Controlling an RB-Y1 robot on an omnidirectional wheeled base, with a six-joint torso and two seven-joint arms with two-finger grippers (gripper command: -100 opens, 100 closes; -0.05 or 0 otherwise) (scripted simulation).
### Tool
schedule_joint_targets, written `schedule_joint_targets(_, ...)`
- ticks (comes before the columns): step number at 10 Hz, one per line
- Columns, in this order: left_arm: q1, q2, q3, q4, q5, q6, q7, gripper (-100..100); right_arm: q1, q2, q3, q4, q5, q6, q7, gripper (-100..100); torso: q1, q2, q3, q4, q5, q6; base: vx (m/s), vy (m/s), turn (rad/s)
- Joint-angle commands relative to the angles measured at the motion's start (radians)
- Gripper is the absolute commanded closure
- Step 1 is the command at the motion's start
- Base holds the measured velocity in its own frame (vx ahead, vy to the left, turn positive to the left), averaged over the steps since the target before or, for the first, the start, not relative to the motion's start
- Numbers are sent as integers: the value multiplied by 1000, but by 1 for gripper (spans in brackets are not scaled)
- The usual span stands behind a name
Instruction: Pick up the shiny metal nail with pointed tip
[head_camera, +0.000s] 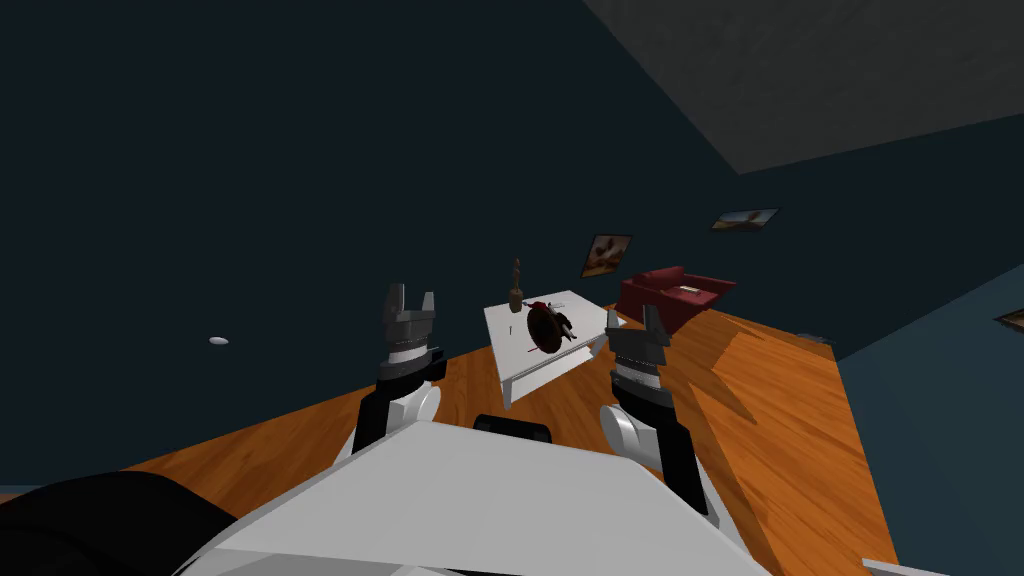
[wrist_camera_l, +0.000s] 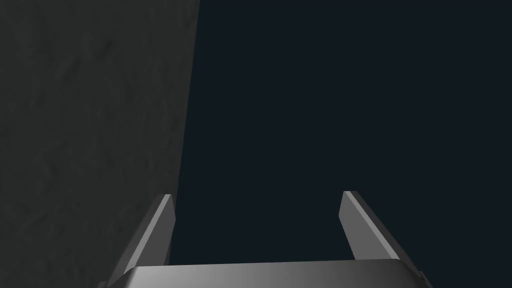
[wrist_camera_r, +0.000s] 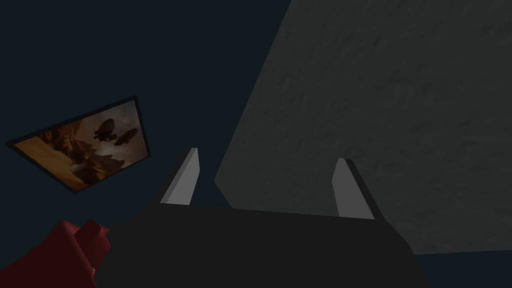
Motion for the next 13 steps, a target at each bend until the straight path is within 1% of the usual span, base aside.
schedule_joint_targets(1,4,33,4,11,0,4,0,-100,0,0,0,0,0,0,0,0,0,0,0,0,0,0,-8,-19,-85)
schedule_joint_targets(4,18,107,18,57,0,21,3,-100,0,0,0,0,0,0,0,0,-2,2,1,0,-1,0,-31,-44,-163)
schedule_joint_targets(6,33,149,34,103,0,38,6,-100,0,0,0,0,0,0,0,0,-5,3,2,1,-1,0,-41,-92,-242)
schedule_joint_targets(8,52,184,55,158,0,62,11,-100,0,0,0,0,0,0,0,0,-6,2,1,0,-1,0,-19,-106,-303)
schedule_joint_targets(9,62,198,67,186,1,76,14,-100,0,0,0,0,0,0,0,0,-7,2,1,0,-2,1,-34,-137,-287)
schedule_joint_targets(10,62,198,67,194,1,76,14,-100,0,0,0,0,0,0,0,0,-8,3,2,1,-2,0,-17,-96,-83)
schedule_joint_targets(11,72,212,81,225,2,91,18,-100,0,0,0,0,0,0,0,0,-6,2,1,1,-2,0,3,-82,-220)
schedule_joint_targets(12,72,212,81,229,2,91,18,-100,0,0,0,0,0,0,0,0,-5,1,1,0,-1,0,3,-58,-135)
schedule_joint_targets(13,83,224,95,266,3,108,23,-100,0,0,0,0,0,0,0,0,-4,1,1,0,-1,0,5,-71,-233)
